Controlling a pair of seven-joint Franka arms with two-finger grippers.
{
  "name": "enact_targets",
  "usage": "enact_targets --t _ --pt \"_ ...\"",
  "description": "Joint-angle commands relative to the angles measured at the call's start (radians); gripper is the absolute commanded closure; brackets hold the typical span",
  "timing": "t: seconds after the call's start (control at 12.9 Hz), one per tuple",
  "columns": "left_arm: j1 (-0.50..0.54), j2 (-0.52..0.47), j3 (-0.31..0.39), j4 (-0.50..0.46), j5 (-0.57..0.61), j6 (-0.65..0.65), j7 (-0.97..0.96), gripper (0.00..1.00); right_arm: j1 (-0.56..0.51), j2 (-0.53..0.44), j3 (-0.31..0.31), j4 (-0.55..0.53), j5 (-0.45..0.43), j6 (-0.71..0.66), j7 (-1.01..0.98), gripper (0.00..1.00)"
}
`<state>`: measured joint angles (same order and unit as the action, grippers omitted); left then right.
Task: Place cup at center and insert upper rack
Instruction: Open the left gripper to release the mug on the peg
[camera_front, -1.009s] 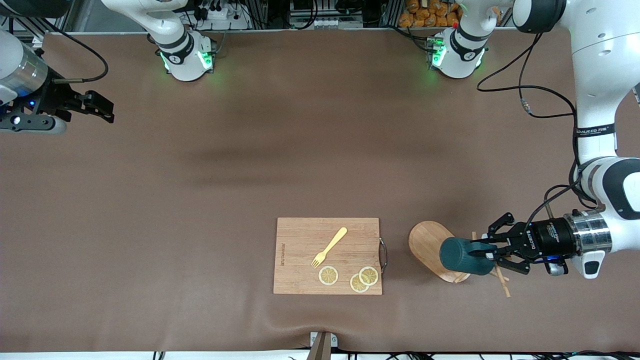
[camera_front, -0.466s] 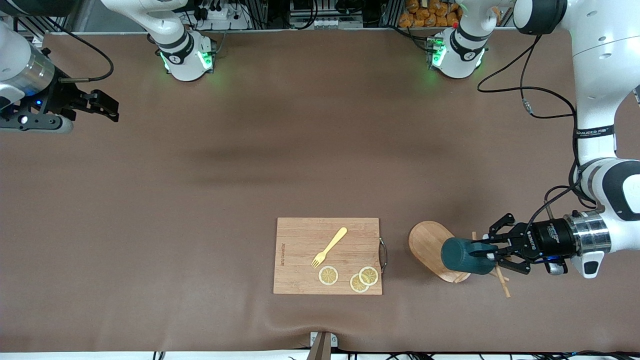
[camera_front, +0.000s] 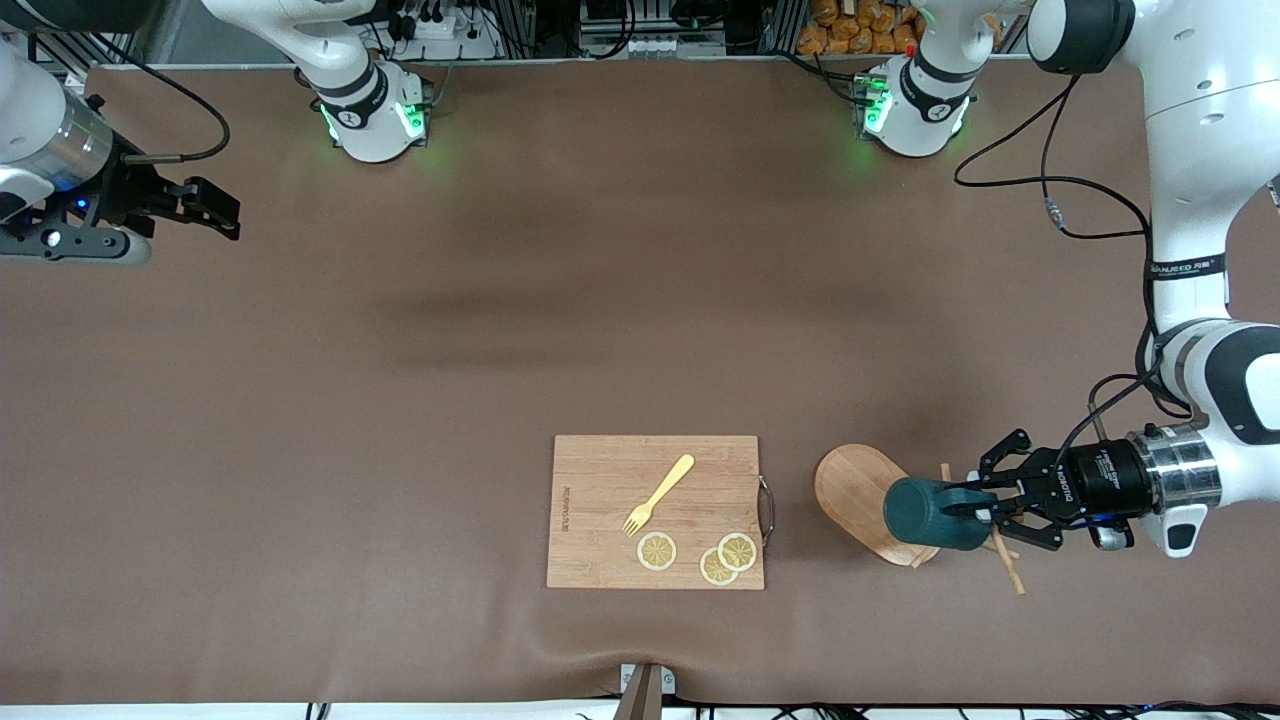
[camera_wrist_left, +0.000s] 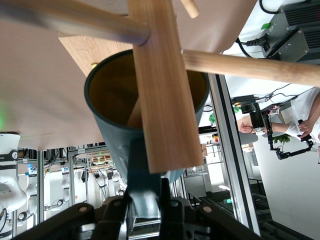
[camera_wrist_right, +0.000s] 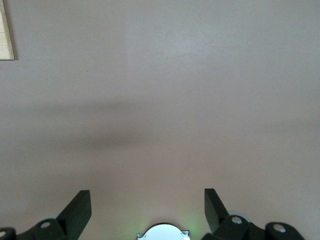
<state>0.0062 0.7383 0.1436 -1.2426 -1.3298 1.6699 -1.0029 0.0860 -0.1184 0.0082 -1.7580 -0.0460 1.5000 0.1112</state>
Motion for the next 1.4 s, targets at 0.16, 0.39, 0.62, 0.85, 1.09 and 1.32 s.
enact_targets --t 0.16,0.39,0.62,0.85,1.09,1.32 --pt "0.012 0.016 -0.009 0.003 -0.063 -0.010 0.014 0.00 -0.003 -0.013 -0.005 -0.006 -0.014 -0.014 0.018 0.00" --pt "0.020 -0.002 -0.009 0.006 -0.057 -0.019 0.003 0.00 -0.002 -0.013 -0.004 -0.008 -0.014 -0.020 0.019 0.00" --pt "0.029 -0.075 -0.001 0.009 -0.026 -0.076 0.000 0.00 -0.003 -0.017 -0.004 -0.008 -0.014 -0.026 0.019 0.00" --pt "0.026 -0.167 -0.005 0.011 0.127 -0.090 0.003 0.00 0.001 -0.018 -0.005 -0.008 -0.012 -0.027 0.019 0.00" --pt "0.020 -0.240 -0.013 0.011 0.222 -0.113 0.006 0.00 0.008 -0.017 -0.004 -0.008 -0.012 -0.026 0.021 0.00" --pt "0.018 -0.319 -0.067 0.009 0.456 -0.140 0.050 0.00 0.008 -0.017 -0.002 -0.008 -0.012 -0.027 0.021 0.00"
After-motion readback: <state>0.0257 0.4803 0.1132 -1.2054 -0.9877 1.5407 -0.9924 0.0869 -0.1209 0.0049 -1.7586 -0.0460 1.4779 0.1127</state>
